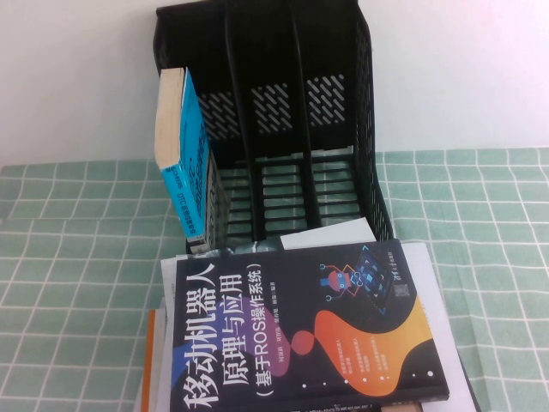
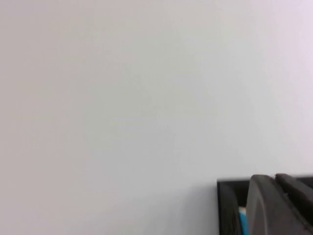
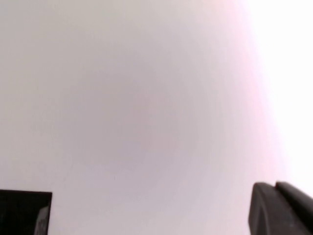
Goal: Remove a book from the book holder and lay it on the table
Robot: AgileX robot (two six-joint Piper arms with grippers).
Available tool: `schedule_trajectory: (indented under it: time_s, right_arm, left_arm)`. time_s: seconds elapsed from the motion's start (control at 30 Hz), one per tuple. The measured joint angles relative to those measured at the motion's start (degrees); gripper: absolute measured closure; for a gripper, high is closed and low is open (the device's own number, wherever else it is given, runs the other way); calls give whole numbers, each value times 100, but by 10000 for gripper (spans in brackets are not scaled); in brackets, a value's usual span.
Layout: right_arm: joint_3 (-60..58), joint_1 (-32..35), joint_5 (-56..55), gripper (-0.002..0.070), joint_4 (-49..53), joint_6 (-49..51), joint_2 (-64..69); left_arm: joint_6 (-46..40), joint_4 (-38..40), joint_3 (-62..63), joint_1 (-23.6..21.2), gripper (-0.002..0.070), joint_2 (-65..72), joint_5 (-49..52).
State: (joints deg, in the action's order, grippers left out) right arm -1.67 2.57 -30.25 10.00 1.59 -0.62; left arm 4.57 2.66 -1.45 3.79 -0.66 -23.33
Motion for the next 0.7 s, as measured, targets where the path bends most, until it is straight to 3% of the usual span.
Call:
schedule_trajectory:
  time_s: [0.17,0.5,0.7]
  right_arm:
    - [15,0,-369,678,-75,-126,0]
    - [1732,0,2453,678,1793,770,0]
    - [2519,0,3446,678,1881,856,103]
  left_arm:
    - [360,-1,34,0,676,-3,-847]
    - [632,-140,2479,0,676,225,2608]
    - [597,-175,3228,0,676,878,3289]
